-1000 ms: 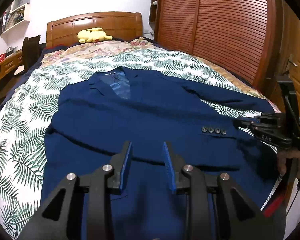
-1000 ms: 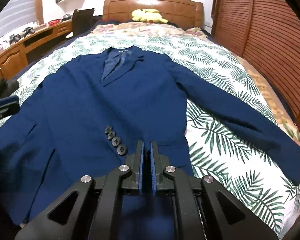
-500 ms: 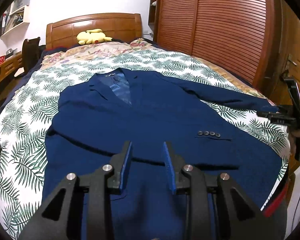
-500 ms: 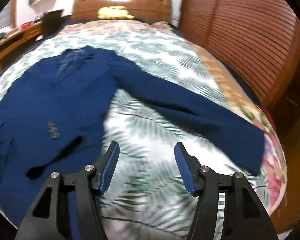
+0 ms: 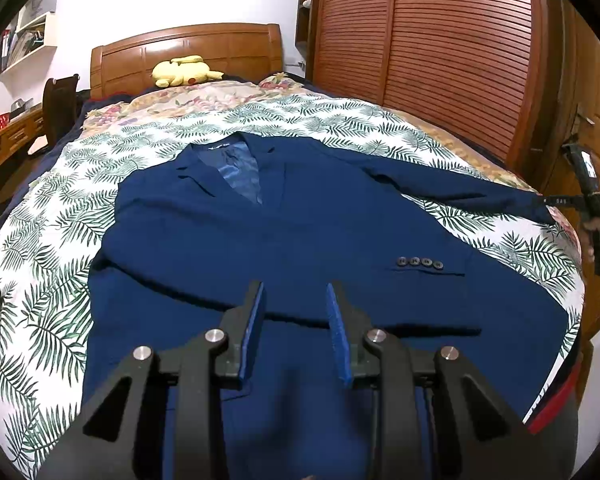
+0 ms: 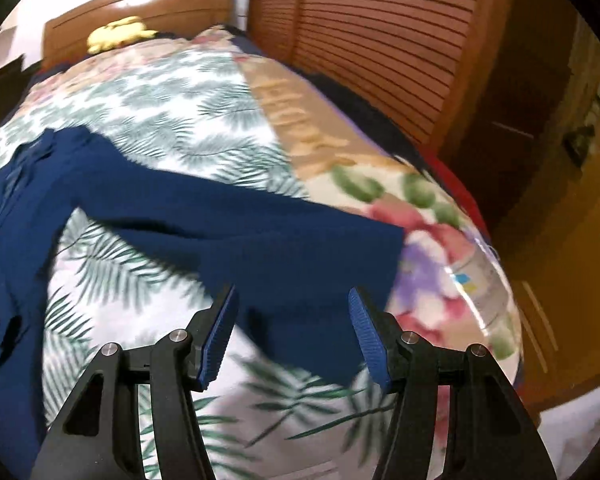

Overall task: Fold large clothes
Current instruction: 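Move the right tool to the other sleeve's cuff and grasp it, then lift the sleeve with the right tool and fold it across the blazer front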

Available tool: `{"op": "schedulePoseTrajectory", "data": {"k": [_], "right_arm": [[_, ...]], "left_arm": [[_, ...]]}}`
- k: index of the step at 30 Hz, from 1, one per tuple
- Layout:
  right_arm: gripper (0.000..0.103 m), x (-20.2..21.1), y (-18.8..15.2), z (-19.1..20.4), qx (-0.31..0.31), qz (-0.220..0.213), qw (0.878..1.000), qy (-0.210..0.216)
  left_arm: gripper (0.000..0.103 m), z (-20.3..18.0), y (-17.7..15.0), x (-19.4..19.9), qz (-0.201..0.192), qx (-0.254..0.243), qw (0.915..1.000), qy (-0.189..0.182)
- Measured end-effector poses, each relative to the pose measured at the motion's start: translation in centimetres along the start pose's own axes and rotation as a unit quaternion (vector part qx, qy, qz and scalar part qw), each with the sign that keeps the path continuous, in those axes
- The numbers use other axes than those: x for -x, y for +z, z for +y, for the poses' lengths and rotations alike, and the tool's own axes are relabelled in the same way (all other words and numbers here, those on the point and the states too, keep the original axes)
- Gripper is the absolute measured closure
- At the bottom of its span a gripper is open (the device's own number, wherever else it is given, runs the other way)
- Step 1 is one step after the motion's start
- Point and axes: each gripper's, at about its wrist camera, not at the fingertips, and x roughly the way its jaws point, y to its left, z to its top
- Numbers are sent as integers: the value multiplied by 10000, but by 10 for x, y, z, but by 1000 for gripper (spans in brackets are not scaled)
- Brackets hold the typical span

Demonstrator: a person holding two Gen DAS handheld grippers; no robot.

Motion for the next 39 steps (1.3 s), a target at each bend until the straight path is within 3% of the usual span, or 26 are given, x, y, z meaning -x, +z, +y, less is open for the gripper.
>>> {"op": "schedulePoseTrajectory", "data": {"k": [8, 21, 22, 23, 24, 25, 26, 34, 39], "right_arm": [[45, -17, 1, -40, -498, 294, 9983, -65], [45, -37, -4, -39, -525, 528, 9972, 83], [48, -37, -3, -37, -471, 524, 9975, 62], [62, -37, -3, -33, -342, 509, 9981, 63], [69, -37, -2, -29, -233, 493, 9985, 100], [86, -35, -2, -24, -86, 463, 9989, 71], [93, -30, 0, -18, 129, 366, 9992, 16], [95, 33, 33, 21, 582, -546, 9967, 178], [95, 77, 57, 73, 987, -1019, 9875, 682]], "left_arm": [[74, -2, -2, -1, 35, -51, 10000, -4], [74, -3, -5, -4, 112, -103, 9999, 10], [74, -4, -5, -4, 116, -112, 9999, 10], [74, -4, -5, -4, 118, -120, 9999, 10], [73, -4, -5, -5, 123, -129, 9998, 13], [73, -4, -5, -5, 128, -132, 9998, 15], [73, -4, -5, -5, 127, -129, 9998, 11], [73, 1, -5, 2, 75, -102, 9999, 8], [73, 9, -6, 11, 35, -65, 10000, 38]]}}
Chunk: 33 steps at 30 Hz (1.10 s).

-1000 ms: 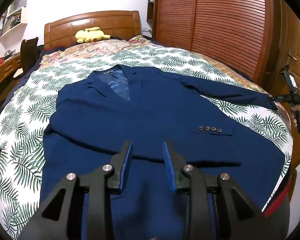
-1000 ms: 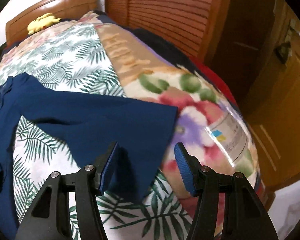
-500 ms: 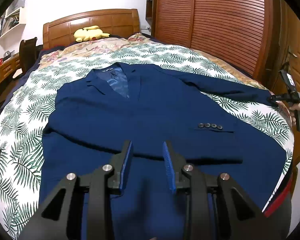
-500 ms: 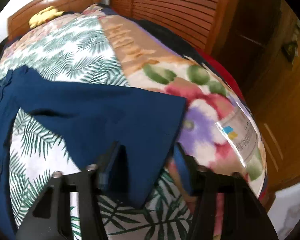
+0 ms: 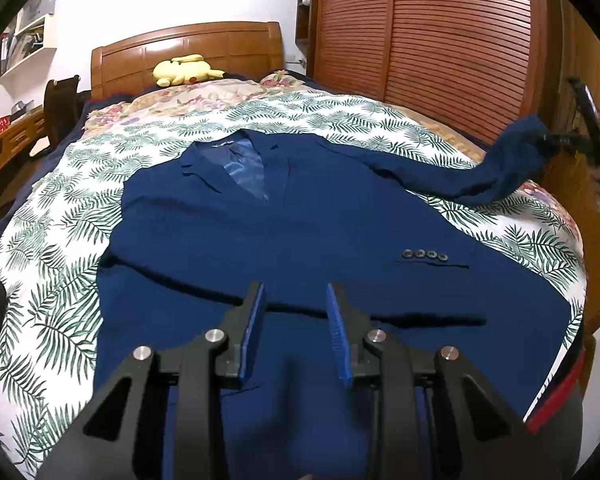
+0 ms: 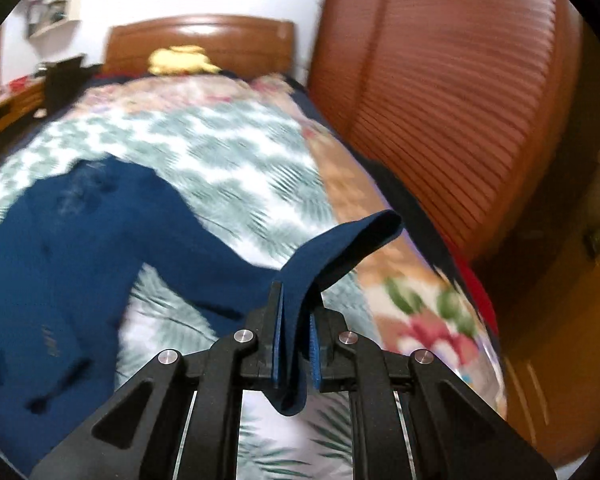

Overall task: Fold large clothes
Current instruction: 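Lift the sleeve with the right tool and fold it across the blazer front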

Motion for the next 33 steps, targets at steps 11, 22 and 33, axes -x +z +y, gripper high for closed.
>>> {"op": "schedulePoseTrajectory", "data": {"k": [11, 22, 33], "right_arm": [[95, 32, 43, 145, 651, -461, 9844, 1568], [95, 41, 62, 239, 961, -581, 9663, 2317], [95, 78, 57, 321, 1432, -593, 9379, 3105]], "left_arm": [[73, 22, -4, 30, -223, 120, 9996, 110], [73, 44, -10, 59, -442, 211, 9984, 288], [73, 68, -20, 85, -590, 383, 9966, 440]]}}
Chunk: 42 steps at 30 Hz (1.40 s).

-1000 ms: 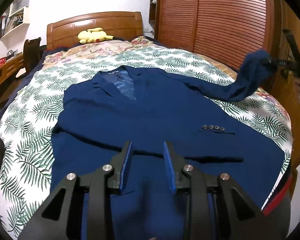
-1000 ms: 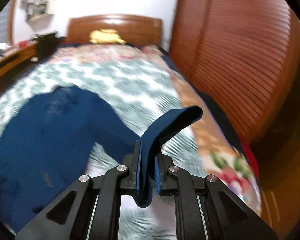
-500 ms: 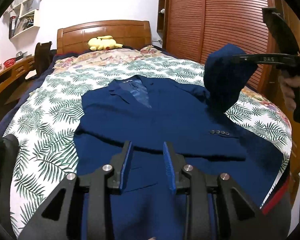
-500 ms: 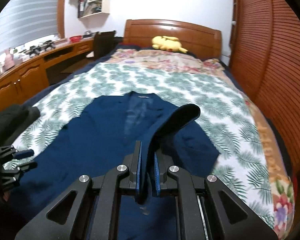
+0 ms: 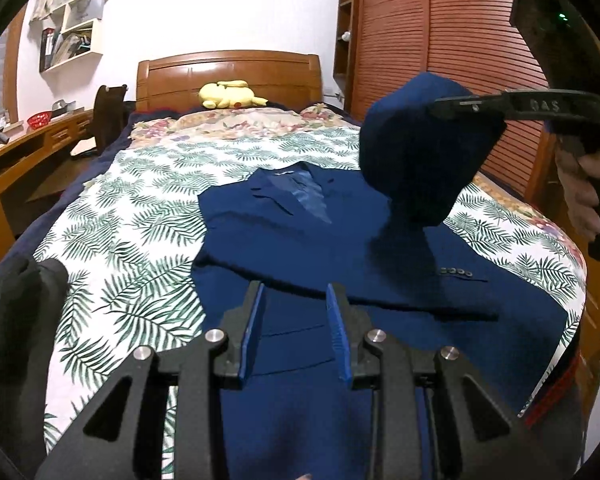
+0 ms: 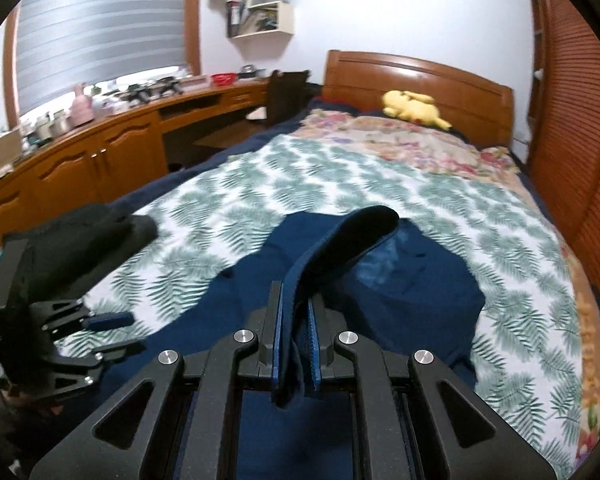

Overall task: Fold large clothes
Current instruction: 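Lift the sleeve with the right tool and fold it across the blazer front, then open the right tool to release the sleeve on the blazer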

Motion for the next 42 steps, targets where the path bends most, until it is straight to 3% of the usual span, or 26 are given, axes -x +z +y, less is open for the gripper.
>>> {"op": "schedulePoseTrajectory", "data": {"k": [7, 10, 13, 17, 25, 38, 42], "right_arm": [[95, -7, 0, 29, 132, 33, 9995, 301], [91, -15, -4, 36, 219, 249, 9993, 176], [83, -20, -10, 38, 213, 398, 9989, 112], [59, -15, -15, 32, 154, 372, 9991, 91], [57, -16, -49, 4, 87, 564, 9980, -268], [57, -39, -153, -68, -580, 1163, 9889, -725], [57, -55, -179, -88, -804, 1256, 9856, -797]], "left_arm": [[73, 15, -1, 10, -80, 162, 9998, 46], [73, 17, -2, 12, -120, 176, 9998, 54], [73, 17, -1, 10, -108, 182, 9998, 48], [73, 13, -2, 5, -61, 136, 9999, 43], [73, 7, -4, -8, 104, 33, 9999, 12], [73, -13, -12, -32, 455, -182, 9986, -203], [73, -16, -17, -48, 724, -270, 9968, -181]]}}
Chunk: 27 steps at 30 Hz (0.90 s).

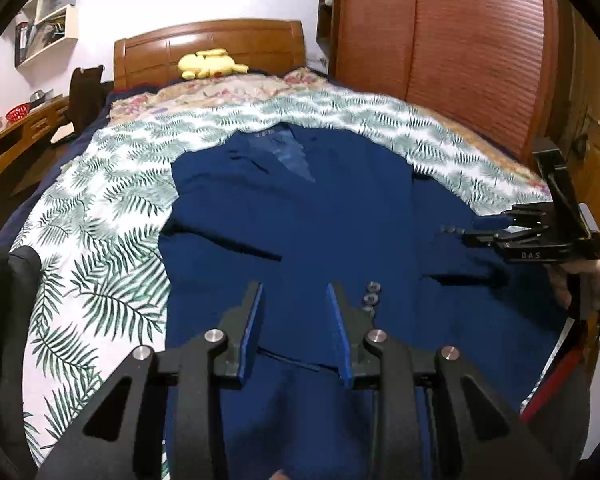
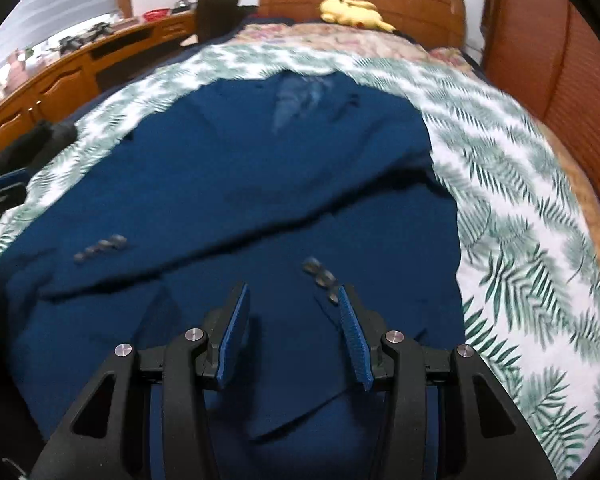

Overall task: Fold large clothes
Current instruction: 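Open the right tool to release the sleeve on the blazer, then move both open tools down to the blazer hem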

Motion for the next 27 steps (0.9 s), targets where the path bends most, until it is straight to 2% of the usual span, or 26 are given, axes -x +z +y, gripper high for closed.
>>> {"op": "schedulePoseTrajectory", "data": {"k": [4, 10, 15, 22, 27], "right_arm": [[55, -20, -14, -11, -130, 51, 9999, 45], [50, -16, -18, -10, -112, -100, 9998, 105], [50, -5, -23, -10, -104, -148, 9997, 136], [50, 16, -36, -9, -25, -255, 9997, 11], [50, 39, -52, -4, 242, -339, 9989, -225]], "left_arm": [[73, -1, -7, -21, 380, -34, 9991, 174], [72, -1, -18, -34, 705, -59, 9969, 340], [72, -3, -27, -18, 640, 67, 9977, 200], [72, -5, -48, 15, 628, 243, 9974, 270], [72, 2, -60, 40, 556, 315, 9963, 584]]}}
